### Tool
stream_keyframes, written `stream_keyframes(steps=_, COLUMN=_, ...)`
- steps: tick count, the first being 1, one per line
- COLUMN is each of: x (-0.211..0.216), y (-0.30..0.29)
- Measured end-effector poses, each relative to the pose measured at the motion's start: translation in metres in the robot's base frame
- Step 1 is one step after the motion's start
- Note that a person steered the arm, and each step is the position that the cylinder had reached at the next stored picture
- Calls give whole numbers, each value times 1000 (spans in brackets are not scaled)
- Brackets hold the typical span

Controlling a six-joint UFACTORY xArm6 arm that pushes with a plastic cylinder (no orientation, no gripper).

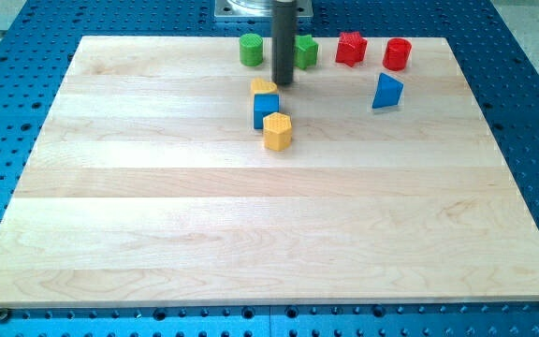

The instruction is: Form a vertical line with yellow blocks and blue cube

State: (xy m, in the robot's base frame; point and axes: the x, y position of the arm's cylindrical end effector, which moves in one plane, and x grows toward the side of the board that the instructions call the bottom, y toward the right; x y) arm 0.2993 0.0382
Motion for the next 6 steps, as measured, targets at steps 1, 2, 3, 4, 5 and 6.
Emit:
stream_keyframes(steps=1, x=40, y=23)
stream_keyframes(steps=2, x=70, y=25)
stream_keyframes(steps=3, x=93, y=23)
stream_keyframes(steps=4, x=103, y=17)
stream_keyframes(steps=5, x=103, y=11)
stream_keyframes(steps=6, x=103, y=0)
